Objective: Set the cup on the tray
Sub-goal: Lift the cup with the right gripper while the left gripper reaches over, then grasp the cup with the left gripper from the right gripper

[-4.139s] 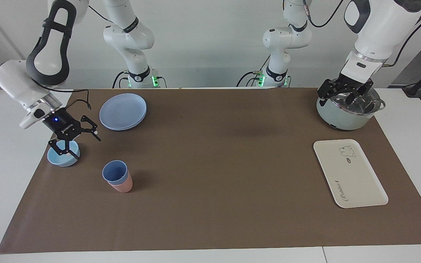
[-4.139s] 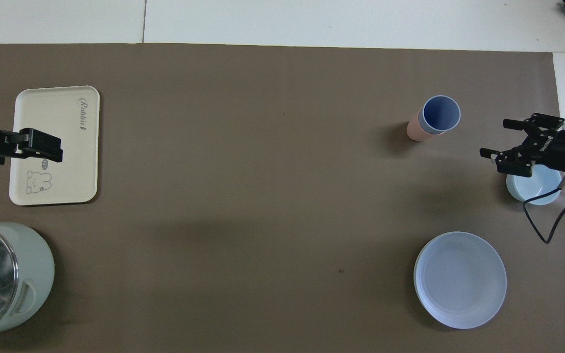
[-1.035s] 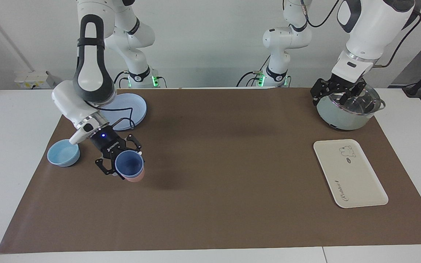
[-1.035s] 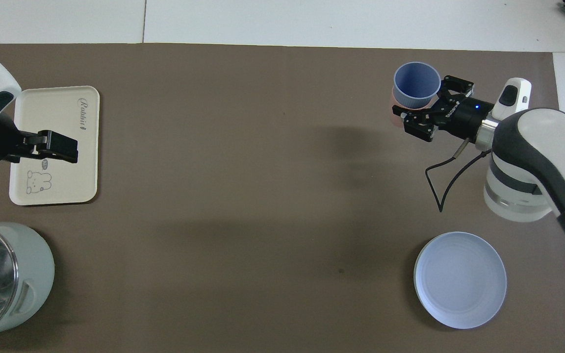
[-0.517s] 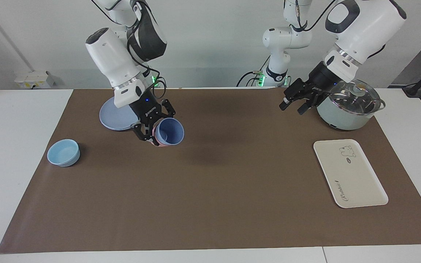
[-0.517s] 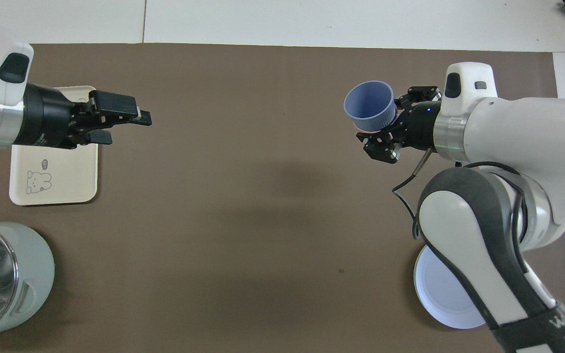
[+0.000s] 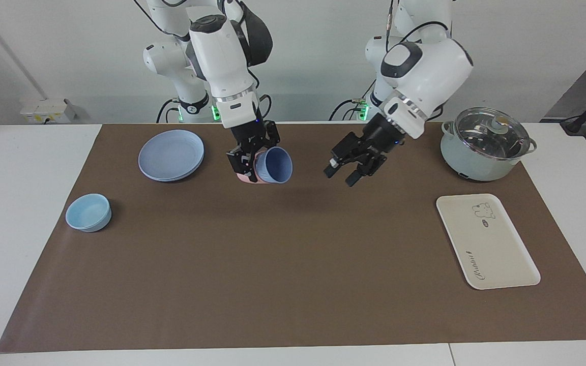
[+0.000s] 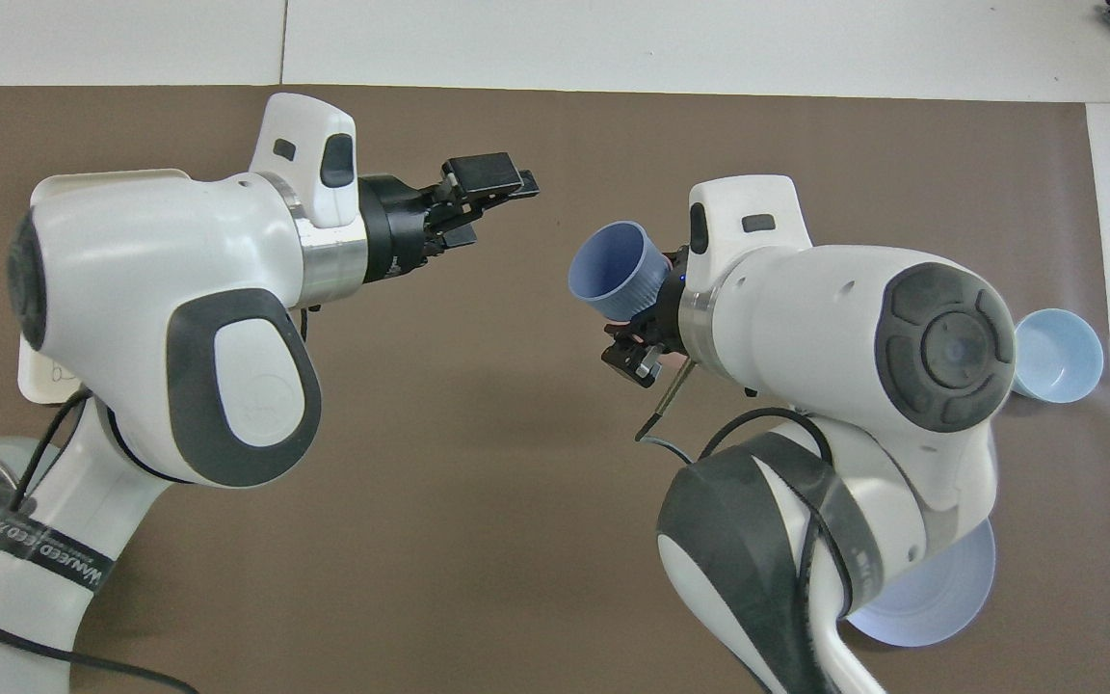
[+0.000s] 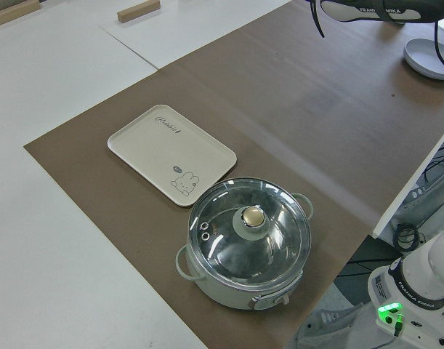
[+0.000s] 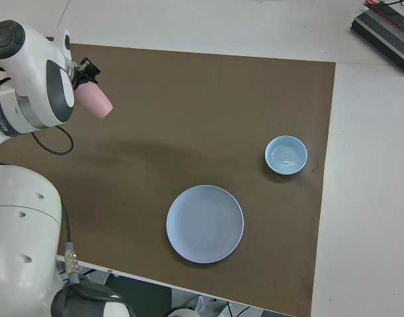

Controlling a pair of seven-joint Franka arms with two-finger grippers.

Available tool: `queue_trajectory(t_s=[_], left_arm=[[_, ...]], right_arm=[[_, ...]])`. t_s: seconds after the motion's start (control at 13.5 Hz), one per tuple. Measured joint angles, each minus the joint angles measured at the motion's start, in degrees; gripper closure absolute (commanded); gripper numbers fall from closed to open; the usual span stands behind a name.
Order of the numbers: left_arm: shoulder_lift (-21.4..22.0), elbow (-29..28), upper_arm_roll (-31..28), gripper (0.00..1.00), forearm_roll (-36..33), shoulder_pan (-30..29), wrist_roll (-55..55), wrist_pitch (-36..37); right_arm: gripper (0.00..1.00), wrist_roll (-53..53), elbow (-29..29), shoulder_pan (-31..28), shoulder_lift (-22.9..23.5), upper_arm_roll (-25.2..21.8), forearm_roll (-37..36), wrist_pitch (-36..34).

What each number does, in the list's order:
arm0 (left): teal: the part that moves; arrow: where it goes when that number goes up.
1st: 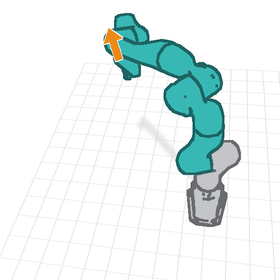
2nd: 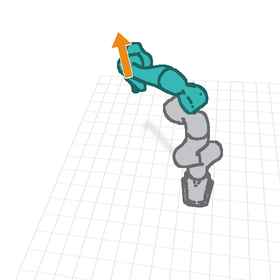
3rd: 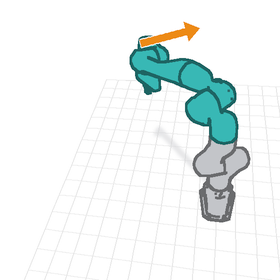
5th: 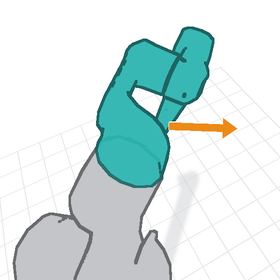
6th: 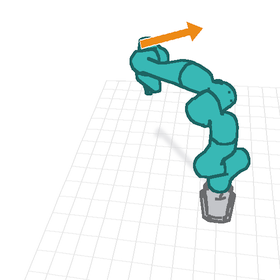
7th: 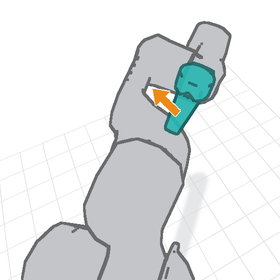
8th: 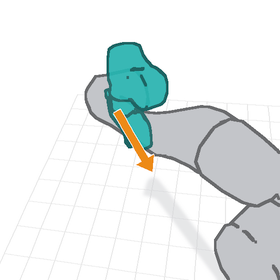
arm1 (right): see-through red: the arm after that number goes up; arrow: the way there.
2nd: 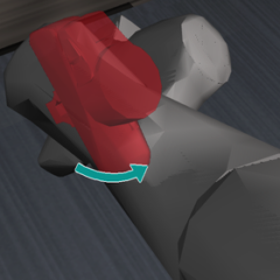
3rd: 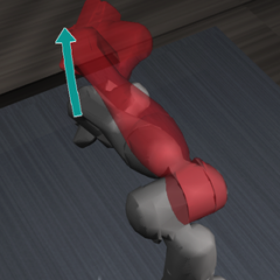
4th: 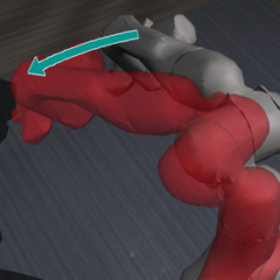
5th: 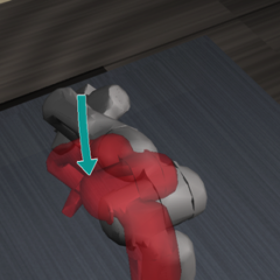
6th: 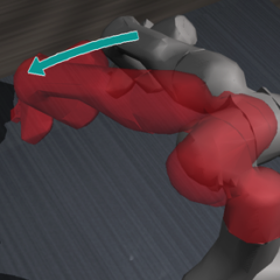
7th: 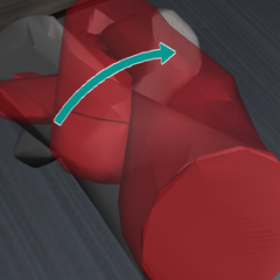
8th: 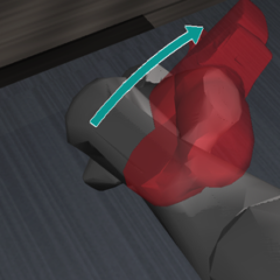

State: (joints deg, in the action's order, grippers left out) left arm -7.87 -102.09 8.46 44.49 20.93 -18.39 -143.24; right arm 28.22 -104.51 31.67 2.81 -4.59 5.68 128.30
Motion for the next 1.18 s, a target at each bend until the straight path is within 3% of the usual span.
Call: queue_trajectory(t_s=[0.22,0.52,0.59,0.74,0.81,0.89,0.96,1.18], left_arm=[[-0.57,-0.35,-0.05,0.15,0.0,1.87,0.04,-0.26],[-0.23,-0.36,-0.03,0.36,0.0,2.45,0.75,6.53],[-0.16,-0.36,-0.01,0.62,0.0,3.09,0.78,6.99],[-0.07,-0.37,0.0,0.72,0.0,4.59,0.78,7.08],[-0.06,-0.33,-0.03,0.8,0.0,5.07,0.77,7.06],[-0.03,-0.31,-0.04,0.96,0.0,5.16,0.77,7.07],[0.0,-0.31,-0.07,1.0,0.0,5.16,0.77,7.08],[0.11,-0.22,-0.45,1.0,0.05,5.12,0.76,7.12]], right_arm=[[1.0,-0.28,0.31,0.36,0.25,-0.01,-2.03,-0.61],[1.0,-0.28,0.73,0.36,0.27,-0.03,-2.37,-1.03],[1.0,-0.28,0.78,0.36,0.31,-0.03,-2.37,-1.03],[1.0,-0.28,0.84,0.36,0.37,-0.03,-2.37,-1.03],[1.0,-0.28,0.83,0.36,0.39,-0.01,-2.38,-1.23],[1.0,-0.28,0.83,0.4,0.42,0.05,-2.38,-1.46],[1.0,-0.28,0.84,0.43,0.46,0.06,-2.38,-1.46],[1.0,-0.29,0.9,0.41,0.55,0.01,-2.48,-1.6]])
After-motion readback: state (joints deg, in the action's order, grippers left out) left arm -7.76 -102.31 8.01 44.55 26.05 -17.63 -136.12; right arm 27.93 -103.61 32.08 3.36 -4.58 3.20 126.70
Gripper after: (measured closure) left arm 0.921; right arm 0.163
